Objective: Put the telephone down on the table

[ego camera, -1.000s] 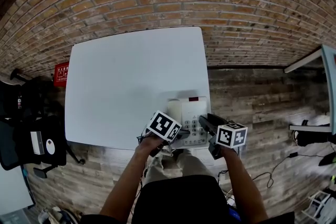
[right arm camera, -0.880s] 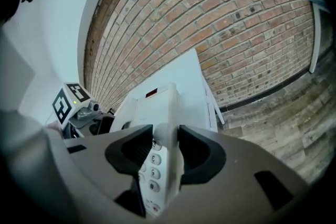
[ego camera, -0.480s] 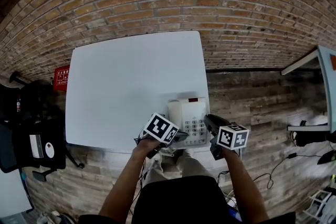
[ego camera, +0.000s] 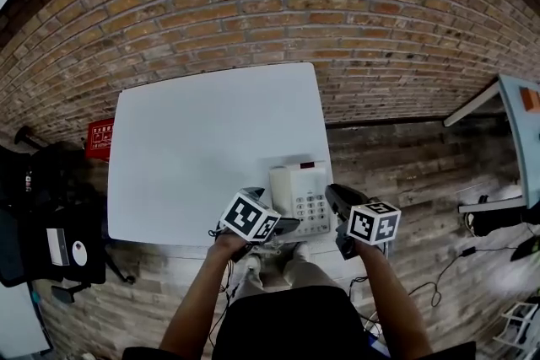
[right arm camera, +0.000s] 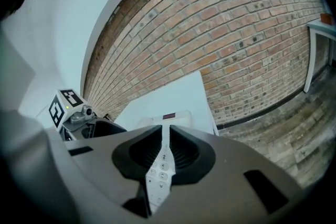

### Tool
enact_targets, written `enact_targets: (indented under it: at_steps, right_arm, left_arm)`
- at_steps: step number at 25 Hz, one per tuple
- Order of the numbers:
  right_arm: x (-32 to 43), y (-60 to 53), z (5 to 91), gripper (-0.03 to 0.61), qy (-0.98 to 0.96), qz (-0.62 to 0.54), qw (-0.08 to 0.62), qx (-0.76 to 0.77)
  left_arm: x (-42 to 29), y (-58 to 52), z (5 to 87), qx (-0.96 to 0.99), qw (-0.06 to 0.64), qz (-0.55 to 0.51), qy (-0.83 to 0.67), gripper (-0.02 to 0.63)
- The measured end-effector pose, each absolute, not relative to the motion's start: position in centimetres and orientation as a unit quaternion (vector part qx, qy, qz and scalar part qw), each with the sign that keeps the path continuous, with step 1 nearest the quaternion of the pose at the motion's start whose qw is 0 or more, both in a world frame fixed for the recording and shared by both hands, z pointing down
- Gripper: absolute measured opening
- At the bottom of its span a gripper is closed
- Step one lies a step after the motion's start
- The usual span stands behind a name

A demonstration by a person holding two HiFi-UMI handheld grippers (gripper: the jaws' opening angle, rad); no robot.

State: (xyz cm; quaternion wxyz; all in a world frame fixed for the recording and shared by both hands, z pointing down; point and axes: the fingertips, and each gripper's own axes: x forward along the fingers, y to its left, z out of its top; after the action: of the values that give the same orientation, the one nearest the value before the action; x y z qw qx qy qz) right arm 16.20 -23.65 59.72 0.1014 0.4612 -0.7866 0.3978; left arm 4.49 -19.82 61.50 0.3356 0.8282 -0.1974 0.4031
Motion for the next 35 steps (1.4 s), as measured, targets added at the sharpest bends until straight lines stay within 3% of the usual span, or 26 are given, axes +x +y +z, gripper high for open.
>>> enact_targets:
  at_steps: [7, 18, 25, 35]
  right_arm:
    - [14.9, -22.7, 56.5, 0.046, -0.806, 0.360, 0.101, 0.459]
    - [11.2, -21.4, 49.4, 0.044, -0.837, 0.286, 0.084, 0.459]
    - [8.3, -20.3, 43.8, 0.044, -0.849, 0.254, 0.031, 0.461]
    - [5.5, -17.7, 37.9, 0.043, -0.848, 0.191, 0.012, 0.494]
  left_arm:
    - [4.7, -18.9, 57.5, 0.862, 0.305, 0.356, -0.194, 0.516]
    - [2.6, -19.9, 49.5, 0.909, 0.195, 0.274, -0.247, 0.302]
    - [0.5, -19.7, 45.4, 0.928, 0.174, 0.211, -0.254, 0.222]
    - [-1.6, -19.1, 39.5, 0.950, 0.123, 0.136, -0.251, 0.036]
